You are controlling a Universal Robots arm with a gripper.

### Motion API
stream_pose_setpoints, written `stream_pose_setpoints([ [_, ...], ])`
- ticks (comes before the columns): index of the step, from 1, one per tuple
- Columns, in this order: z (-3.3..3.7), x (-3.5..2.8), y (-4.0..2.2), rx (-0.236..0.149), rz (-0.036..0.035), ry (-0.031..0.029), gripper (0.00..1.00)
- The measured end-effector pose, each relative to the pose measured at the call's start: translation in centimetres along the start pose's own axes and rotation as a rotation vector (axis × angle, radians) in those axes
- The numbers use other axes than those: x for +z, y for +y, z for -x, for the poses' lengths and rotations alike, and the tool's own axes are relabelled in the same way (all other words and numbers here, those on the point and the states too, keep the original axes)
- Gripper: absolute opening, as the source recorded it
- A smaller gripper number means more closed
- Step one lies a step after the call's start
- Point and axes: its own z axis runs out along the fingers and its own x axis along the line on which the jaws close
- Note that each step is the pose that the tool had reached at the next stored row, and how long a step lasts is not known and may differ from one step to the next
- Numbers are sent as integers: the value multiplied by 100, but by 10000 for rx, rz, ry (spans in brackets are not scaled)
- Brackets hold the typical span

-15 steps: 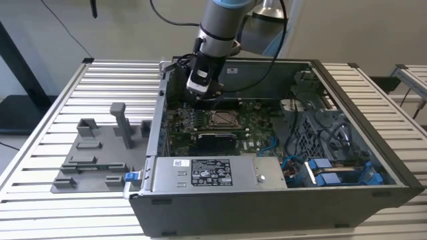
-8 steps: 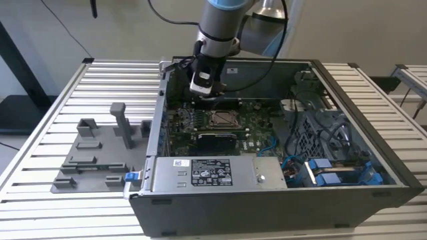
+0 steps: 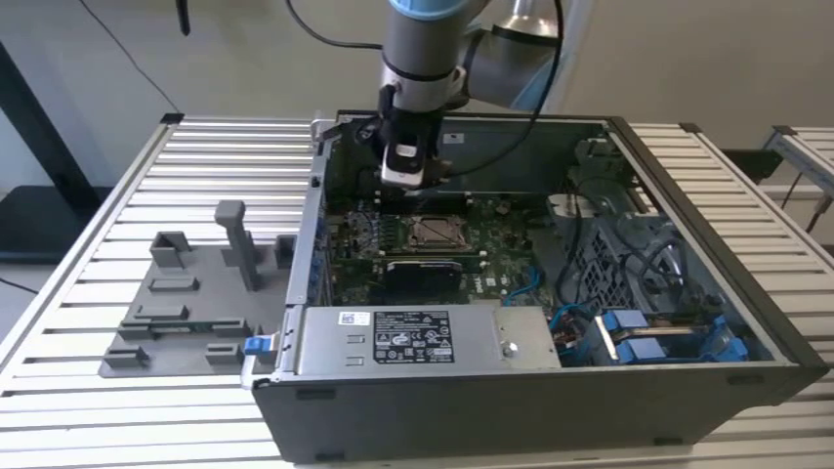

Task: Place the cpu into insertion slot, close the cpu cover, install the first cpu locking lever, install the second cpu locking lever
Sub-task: 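Install the first cpu locking lever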

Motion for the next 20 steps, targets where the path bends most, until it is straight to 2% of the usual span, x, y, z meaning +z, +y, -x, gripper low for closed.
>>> stream_pose_setpoints([
  [1,0,0,0,-125,74,-69,11],
  [2,0,1,0,-249,120,-106,11],
  [6,1,3,0,-755,269,-213,11],
  [8,2,5,-1,-1012,334,-241,11],
  [10,2,10,-1,-1301,378,-215,11],
  [12,3,19,-3,-1612,385,-133,11],
  [17,5,26,-4,-2504,264,39,11],
  [20,5,26,-5,-3010,248,38,11],
])
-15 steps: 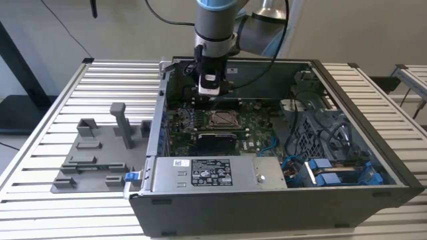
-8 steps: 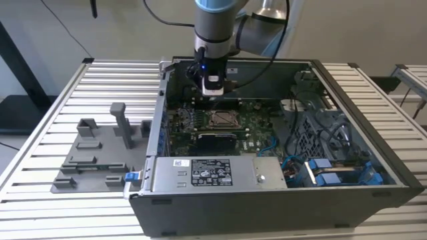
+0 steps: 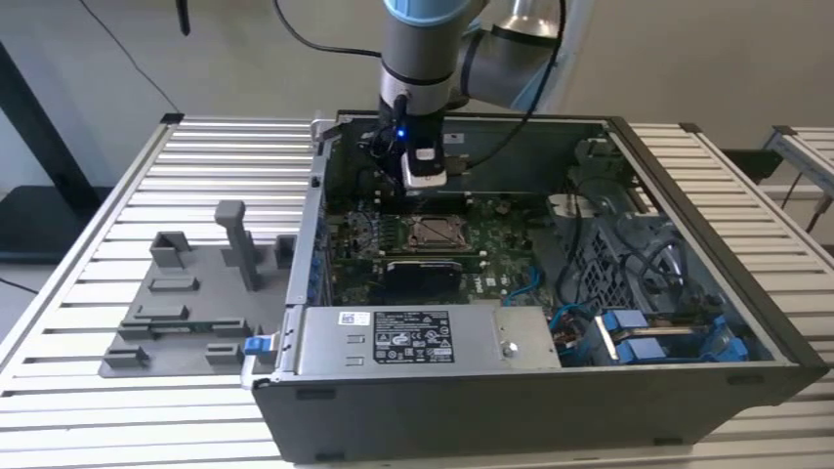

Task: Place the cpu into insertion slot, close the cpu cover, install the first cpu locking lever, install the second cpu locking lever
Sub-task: 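Install the first cpu locking lever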

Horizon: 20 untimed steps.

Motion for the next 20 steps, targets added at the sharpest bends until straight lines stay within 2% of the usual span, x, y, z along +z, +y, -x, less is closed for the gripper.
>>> stream_pose_setpoints([
  [4,1,3,0,-644,5,-40,11],
  [14,1,11,-3,-2127,79,-148,11],
  [20,3,15,-3,-2954,188,-345,11],
])
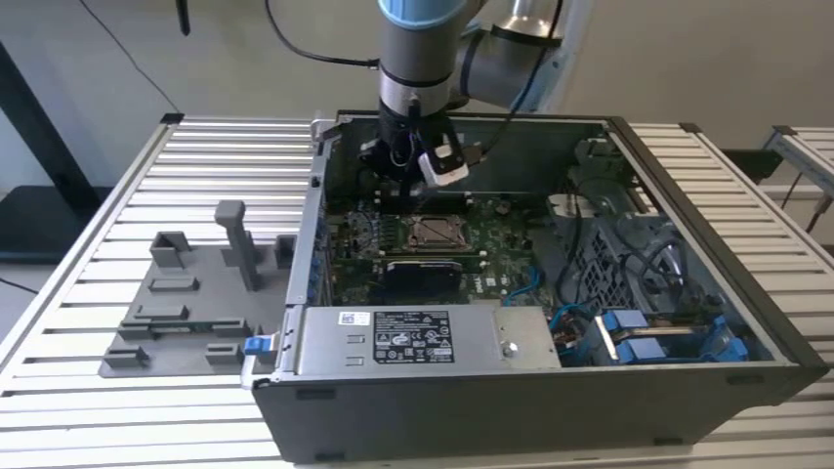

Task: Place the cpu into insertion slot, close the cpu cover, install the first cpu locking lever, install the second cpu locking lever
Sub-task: 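Install the first cpu locking lever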

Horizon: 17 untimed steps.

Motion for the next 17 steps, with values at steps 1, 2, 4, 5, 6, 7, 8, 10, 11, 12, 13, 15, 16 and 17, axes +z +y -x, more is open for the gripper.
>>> stream_pose_setpoints([
  [1,0,1,0,-89,32,-8,11],
  [2,0,0,0,-113,43,-6,11],
  [4,0,1,0,-115,44,-5,11],
  [5,0,0,0,-116,44,-5,11],
  [6,0,0,0,-116,44,-5,11],
  [7,-1,0,0,-117,50,-4,11],
  [8,0,1,-1,-119,89,-2,11],
  [10,0,7,-3,-125,305,14,11],
  [11,0,9,-4,-129,453,25,11],
  [12,0,14,-6,-131,577,32,11],
  [13,0,22,-7,-132,599,32,11],
  [15,0,34,-11,-130,596,34,11],
  [16,0,46,-14,-131,598,34,11],
  [17,0,59,-18,-131,597,34,11],
])
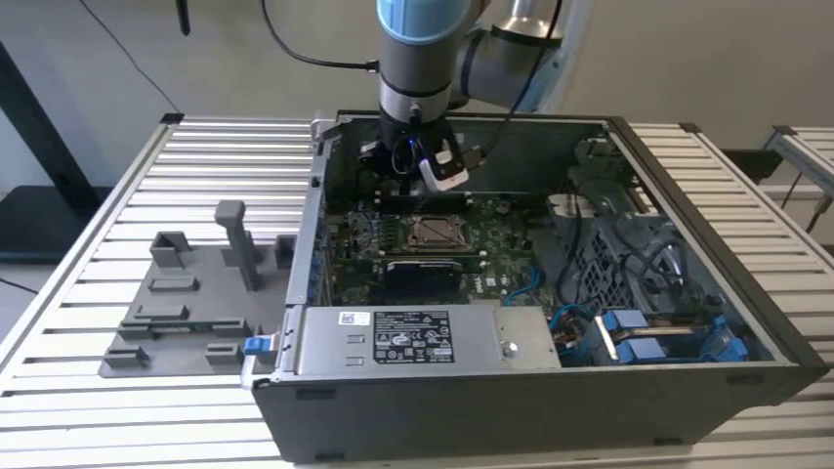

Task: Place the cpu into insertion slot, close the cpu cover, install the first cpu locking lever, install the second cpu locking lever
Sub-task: 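Install the first cpu locking lever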

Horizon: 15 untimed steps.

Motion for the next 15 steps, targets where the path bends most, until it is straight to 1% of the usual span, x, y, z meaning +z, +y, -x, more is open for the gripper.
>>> stream_pose_setpoints([
  [2,0,19,-7,0,0,0,11],
  [13,1,21,-7,1,0,5,11],
  [15,1,22,-8,1,33,6,11],
])
